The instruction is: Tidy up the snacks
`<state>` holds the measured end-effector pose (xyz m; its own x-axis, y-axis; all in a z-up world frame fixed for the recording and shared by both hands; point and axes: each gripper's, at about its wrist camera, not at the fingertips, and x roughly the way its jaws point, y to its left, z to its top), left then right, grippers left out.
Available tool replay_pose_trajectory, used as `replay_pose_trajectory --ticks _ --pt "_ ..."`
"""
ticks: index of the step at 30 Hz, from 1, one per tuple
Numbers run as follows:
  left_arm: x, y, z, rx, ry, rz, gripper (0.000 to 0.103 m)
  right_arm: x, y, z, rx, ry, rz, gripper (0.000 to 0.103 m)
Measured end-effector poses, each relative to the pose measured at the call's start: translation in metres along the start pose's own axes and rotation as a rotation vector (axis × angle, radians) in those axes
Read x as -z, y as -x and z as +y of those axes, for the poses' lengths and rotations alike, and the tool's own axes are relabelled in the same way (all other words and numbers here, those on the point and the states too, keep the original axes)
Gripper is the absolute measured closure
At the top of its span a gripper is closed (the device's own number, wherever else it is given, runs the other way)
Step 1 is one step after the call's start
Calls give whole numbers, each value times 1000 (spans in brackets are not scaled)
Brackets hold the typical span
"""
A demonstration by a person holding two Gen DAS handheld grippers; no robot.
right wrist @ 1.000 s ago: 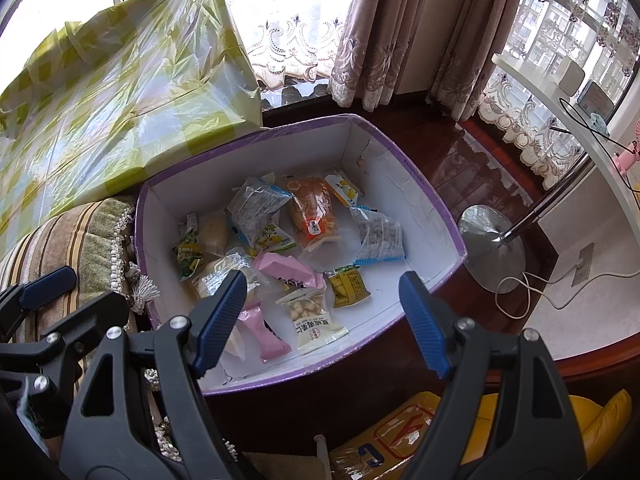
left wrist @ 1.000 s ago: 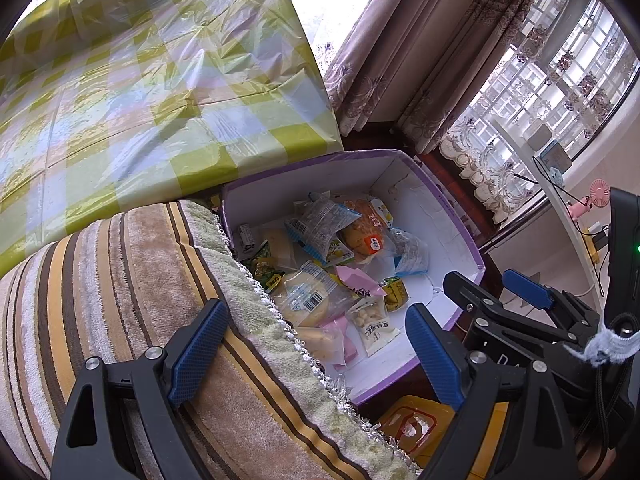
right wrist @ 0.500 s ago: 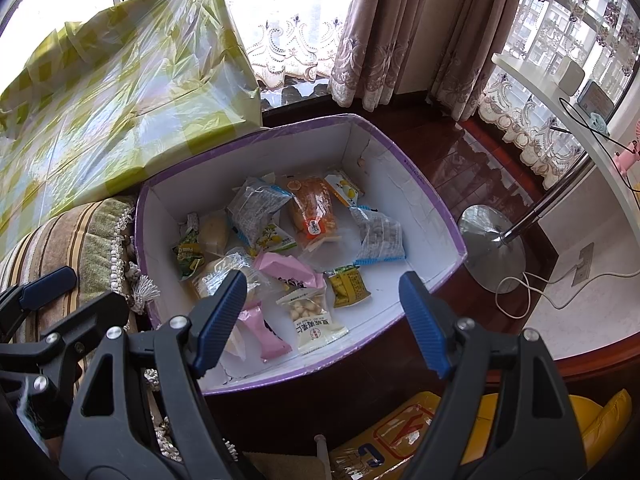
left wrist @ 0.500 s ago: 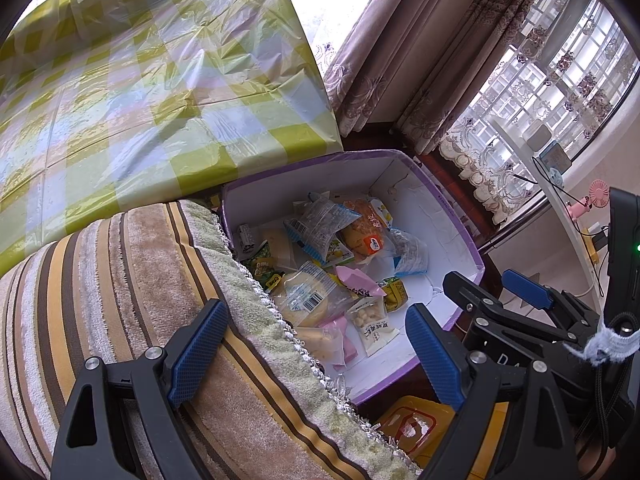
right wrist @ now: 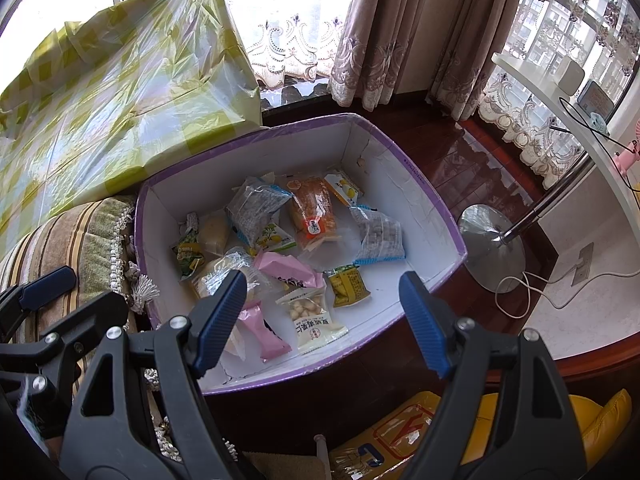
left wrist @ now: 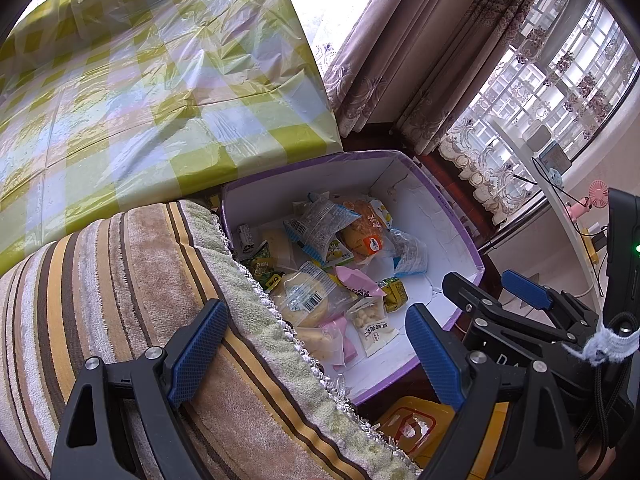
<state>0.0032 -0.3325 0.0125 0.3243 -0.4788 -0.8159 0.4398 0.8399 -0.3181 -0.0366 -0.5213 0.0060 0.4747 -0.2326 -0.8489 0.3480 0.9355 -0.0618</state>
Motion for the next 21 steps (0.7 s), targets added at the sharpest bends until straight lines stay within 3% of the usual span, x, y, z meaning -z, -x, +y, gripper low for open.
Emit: replay_pose_trajectory --ticks 21 --pt "-5 -5 -5 3 6 3 9 0 -1 -1 1 -2 1 23"
